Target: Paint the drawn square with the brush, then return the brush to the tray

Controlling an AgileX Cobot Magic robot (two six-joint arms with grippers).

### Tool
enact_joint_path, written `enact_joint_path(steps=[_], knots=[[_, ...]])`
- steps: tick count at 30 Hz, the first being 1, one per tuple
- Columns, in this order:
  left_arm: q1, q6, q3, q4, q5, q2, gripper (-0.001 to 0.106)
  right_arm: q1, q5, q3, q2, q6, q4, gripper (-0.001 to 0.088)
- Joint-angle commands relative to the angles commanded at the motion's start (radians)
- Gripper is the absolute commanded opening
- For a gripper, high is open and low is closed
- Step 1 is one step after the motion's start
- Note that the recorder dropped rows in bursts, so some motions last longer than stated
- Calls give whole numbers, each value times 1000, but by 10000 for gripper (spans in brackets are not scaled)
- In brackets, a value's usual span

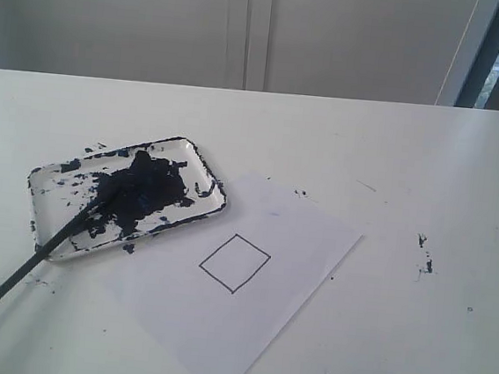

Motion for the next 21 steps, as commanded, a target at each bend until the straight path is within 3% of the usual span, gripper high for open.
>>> enact_joint_path(steps=[16, 21], knots=[[0, 0, 0, 0, -2, 0, 0, 0, 0, 0, 0, -14, -16, 0], [0, 0, 0, 0, -118, 0, 0, 0, -109, 0, 0, -50, -38, 0]])
